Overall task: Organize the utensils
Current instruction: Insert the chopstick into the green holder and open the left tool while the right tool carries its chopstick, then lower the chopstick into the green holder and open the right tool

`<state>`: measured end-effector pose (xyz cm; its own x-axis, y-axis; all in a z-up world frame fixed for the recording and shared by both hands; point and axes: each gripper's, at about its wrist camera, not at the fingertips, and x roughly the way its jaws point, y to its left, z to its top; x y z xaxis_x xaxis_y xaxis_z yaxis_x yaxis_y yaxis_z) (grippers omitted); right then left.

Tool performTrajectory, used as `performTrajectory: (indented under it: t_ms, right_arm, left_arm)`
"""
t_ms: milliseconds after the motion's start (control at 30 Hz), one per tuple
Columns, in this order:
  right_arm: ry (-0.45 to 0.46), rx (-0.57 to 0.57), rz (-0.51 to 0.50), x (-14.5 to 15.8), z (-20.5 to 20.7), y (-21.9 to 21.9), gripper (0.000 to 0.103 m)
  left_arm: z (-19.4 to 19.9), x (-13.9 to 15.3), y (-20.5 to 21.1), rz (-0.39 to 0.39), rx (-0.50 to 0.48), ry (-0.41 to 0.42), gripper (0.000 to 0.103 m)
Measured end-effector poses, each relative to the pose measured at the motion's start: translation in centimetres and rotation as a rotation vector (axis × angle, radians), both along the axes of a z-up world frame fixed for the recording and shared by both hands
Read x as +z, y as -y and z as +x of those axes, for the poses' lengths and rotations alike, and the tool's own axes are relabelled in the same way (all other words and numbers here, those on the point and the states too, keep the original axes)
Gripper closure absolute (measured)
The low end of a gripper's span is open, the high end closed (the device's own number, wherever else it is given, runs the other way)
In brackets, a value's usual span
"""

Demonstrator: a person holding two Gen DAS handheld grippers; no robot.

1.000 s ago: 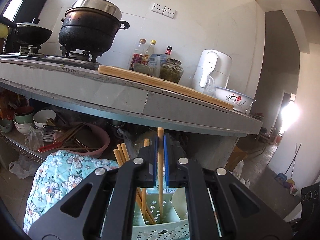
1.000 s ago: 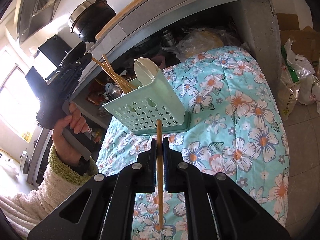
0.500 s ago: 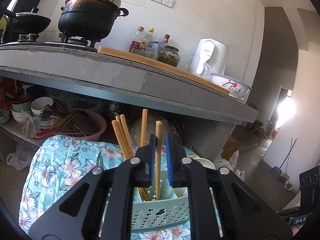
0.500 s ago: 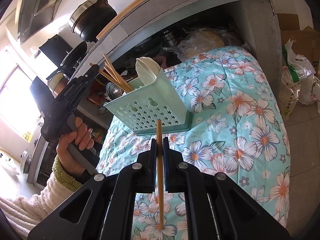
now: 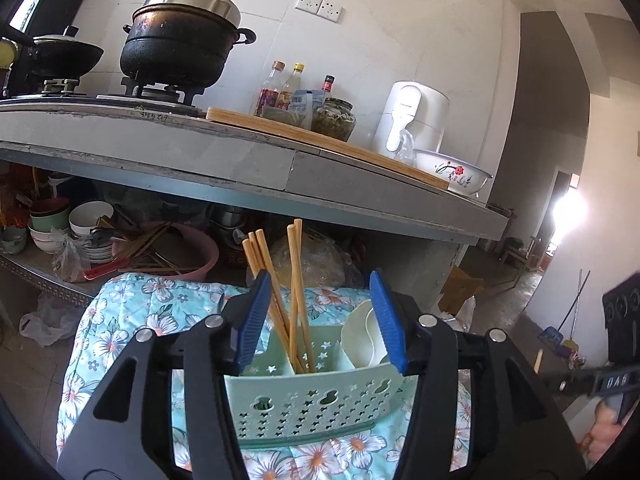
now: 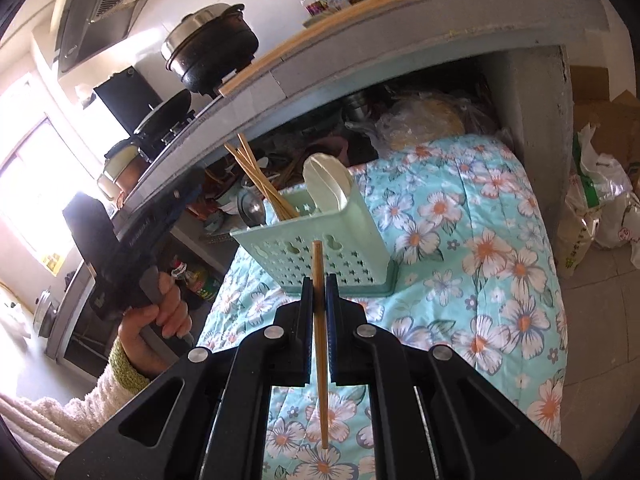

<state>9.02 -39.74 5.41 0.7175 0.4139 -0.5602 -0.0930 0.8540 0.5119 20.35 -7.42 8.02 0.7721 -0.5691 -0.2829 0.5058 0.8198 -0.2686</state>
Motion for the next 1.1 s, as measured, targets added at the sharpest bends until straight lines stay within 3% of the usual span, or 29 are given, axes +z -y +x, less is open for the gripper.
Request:
performTrajectory:
  t_ms: [333,467,600,833,1100]
  right_arm:
    - [0.38,0.011,-0.123,13.6,4.3,-1.9,0.097]
    - [0.454,0.025,-0.172,16.1,7.4,-4.0,0.097]
    - [0.464,0.049,-0.255,15.9,10.7,-6.6,0.097]
    - [0.402,0.095,-0.404,12.3,15.0,-10.3,0.097]
    - [0.371,0.186,-0.547,8.8,15.8,-13.8,0.097]
  left_arm:
    - [-4.2,-2.7,-4.2,0.089,0.001,-0.101,0.029]
    - [-5.7,-4.1,-5.4,0.124,0.018,-0.143,0.022]
    - [-6.7,-5.0,-6.5,0.153,0.038,-0.156,0.019]
    - [-7.0,-5.3,-7.8,0.166,0.056,-0.153,0.018]
    - [-6.7,-5.4,-8.3,0.147,0.05,-0.163,0.017]
